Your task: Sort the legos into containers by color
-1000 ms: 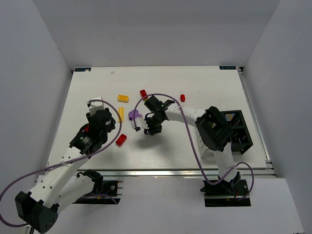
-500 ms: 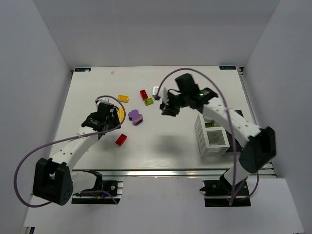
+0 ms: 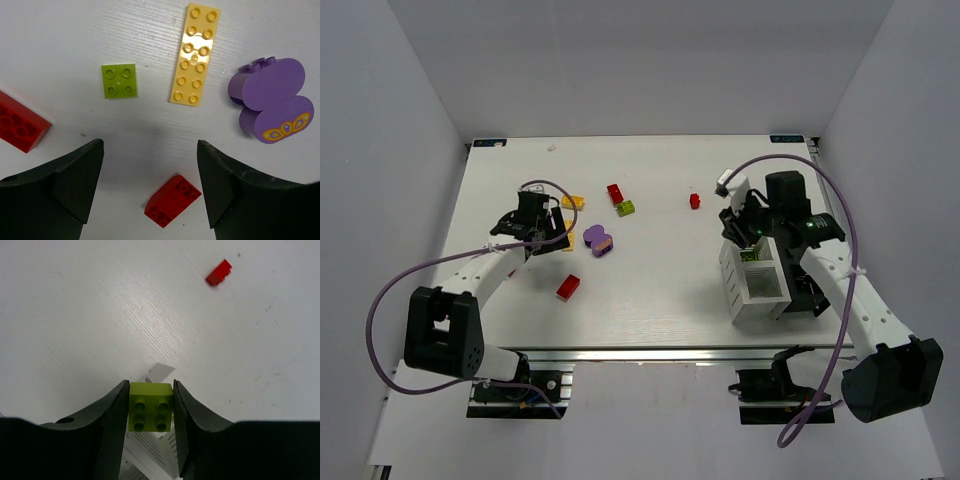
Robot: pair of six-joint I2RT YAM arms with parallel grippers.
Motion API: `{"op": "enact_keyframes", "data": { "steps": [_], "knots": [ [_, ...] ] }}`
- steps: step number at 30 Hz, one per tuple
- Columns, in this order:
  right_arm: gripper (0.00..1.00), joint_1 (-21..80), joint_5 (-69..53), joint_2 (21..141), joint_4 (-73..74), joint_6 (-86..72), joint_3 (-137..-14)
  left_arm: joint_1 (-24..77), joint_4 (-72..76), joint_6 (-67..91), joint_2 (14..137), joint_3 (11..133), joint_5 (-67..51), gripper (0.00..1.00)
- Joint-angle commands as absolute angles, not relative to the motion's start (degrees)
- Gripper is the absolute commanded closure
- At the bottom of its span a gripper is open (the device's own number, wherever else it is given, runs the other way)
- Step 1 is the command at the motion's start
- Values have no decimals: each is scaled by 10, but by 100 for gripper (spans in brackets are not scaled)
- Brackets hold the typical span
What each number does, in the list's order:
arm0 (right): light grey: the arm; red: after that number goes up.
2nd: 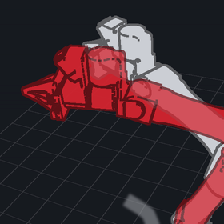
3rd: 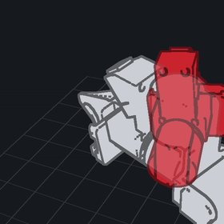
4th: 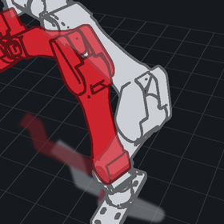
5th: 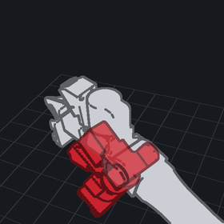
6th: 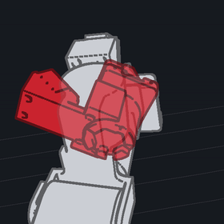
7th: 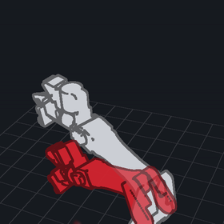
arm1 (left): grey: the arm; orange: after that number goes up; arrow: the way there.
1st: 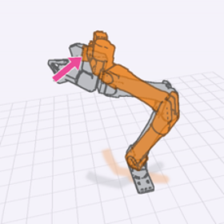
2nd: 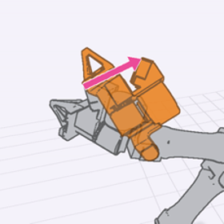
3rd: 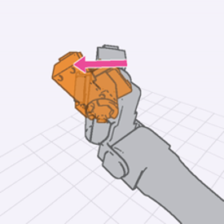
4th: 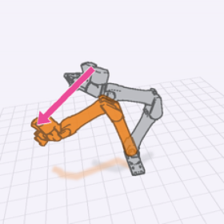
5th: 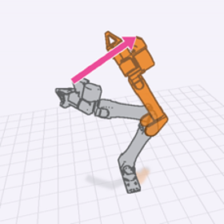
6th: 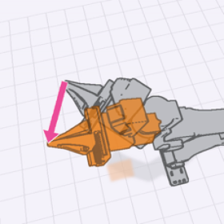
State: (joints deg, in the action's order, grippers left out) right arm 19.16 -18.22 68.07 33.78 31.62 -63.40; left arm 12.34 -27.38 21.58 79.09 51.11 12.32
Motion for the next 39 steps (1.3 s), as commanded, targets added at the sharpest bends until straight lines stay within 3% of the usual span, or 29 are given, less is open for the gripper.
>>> {"op": "enact_keyframes", "data": {
  "steps": [1,8,11,14,15,17,19,21,26,28,29,30,31,32,35,36,38,39],
  "knots": [
    [91,157,-158,649,328,292,-617,116,-262,202,801,528,105,15],
    [91,101,-177,649,337,305,-597,111,-250,197,790,511,102,15],
    [85,84,-192,649,337,306,-584,111,-243,195,787,509,99,15],
    [74,73,-202,654,342,308,-574,111,-245,194,792,512,95,14],
    [62,72,-209,656,341,311,-570,111,-245,194,792,512,93,14],
    [53,66,-215,658,341,314,-565,111,-243,193,789,509,93,14],
    [34,62,-223,660,339,314,-564,105,-242,192,787,508,91,14],
    [28,59,-230,664,338,315,-567,105,-239,192,785,509,91,14],
    [31,49,-244,655,309,294,-577,105,-239,190,786,507,92,16],
    [45,45,-271,621,274,280,-571,105,-239,189,792,508,98,22],
    [56,45,-286,603,255,266,-551,105,-238,190,796,510,103,30],
    [92,41,-307,583,230,253,-536,105,-238,192,800,514,108,37],
    [100,41,-304,539,160,227,-517,98,-236,193,811,518,111,42],
    [100,40,-301,517,130,198,-497,98,-238,195,822,523,111,46],
    [100,26,-315,498,105,154,-468,91,-250,190,862,547,129,44],
    [95,21,-314,497,104,153,-455,91,-252,188,874,553,138,34],
    [77,9,-316,483,87,154,-437,91,-254,185,900,565,142,27],
    [62,7,-326,481,85,156,-429,91,-254,184,908,568,148,23]
  ]
}}
